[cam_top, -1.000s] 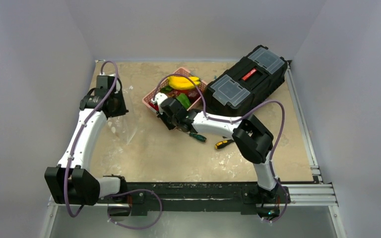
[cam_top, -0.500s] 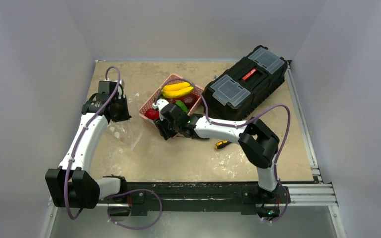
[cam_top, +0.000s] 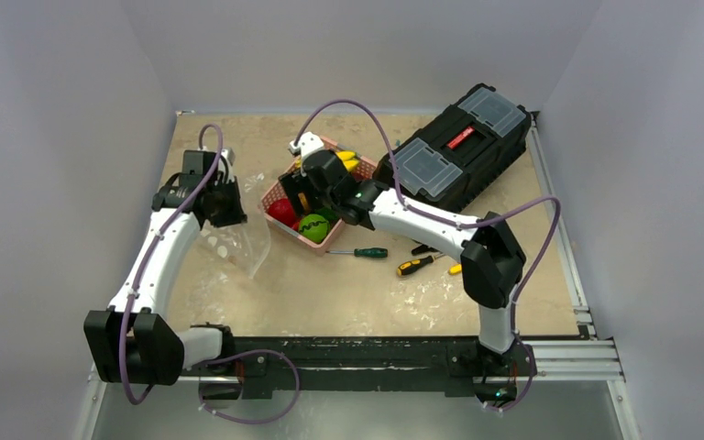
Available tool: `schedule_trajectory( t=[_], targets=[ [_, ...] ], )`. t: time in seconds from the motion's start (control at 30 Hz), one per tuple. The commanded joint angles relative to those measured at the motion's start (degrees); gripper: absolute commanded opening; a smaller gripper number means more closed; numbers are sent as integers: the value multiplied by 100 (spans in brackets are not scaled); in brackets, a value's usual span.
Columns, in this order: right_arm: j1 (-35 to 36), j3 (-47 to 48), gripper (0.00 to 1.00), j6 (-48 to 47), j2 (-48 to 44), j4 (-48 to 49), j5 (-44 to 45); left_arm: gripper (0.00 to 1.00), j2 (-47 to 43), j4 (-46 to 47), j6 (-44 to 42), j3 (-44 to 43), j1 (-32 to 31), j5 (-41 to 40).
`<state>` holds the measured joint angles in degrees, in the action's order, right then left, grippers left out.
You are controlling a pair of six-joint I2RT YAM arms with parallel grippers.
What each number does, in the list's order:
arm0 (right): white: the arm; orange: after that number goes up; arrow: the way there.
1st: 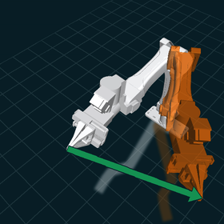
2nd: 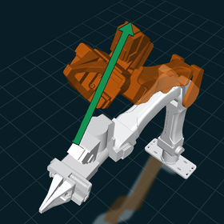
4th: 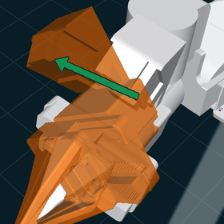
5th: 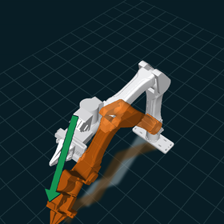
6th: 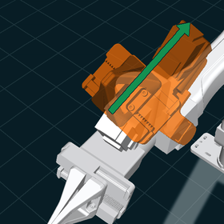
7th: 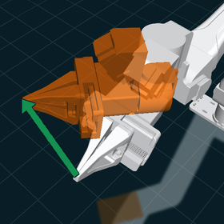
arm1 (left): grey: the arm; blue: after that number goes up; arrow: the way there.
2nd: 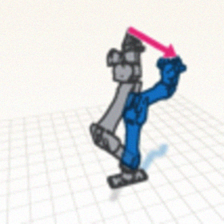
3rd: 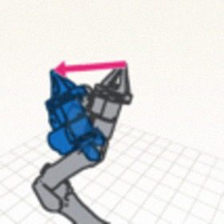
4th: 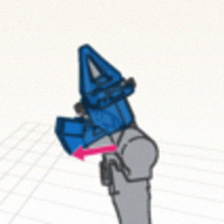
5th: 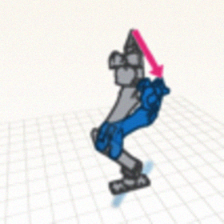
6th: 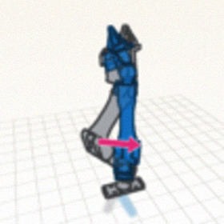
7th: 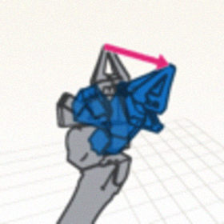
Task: Place the food in the zip-top bag and seal the zipper
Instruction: Move the bin to the center of the board, then pick up the fake vegetable from the bin.
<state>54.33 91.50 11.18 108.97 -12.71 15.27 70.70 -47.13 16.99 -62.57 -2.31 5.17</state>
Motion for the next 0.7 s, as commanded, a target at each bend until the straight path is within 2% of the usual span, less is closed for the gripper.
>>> schedule_trajectory(
  t=[0.0, 0.27, 0.47, 0.67],
  targets=[
    [-184, 345, 88, -479, 272, -58, 436, 0, -58, 178, 67, 34, -99, 86],
    [-506, 250, 92, -1041, 587, 225, -104, 0, 52, 265, 94, 87, -213, 184],
    [-666, 259, 93, -1078, 967, 405, -433, 0, 52, 203, 206, 141, -288, 112],
    [-678, 194, 89, -1316, 1095, 420, -703, 0, -148, 140, 462, 439, -292, 361]
  ],
)
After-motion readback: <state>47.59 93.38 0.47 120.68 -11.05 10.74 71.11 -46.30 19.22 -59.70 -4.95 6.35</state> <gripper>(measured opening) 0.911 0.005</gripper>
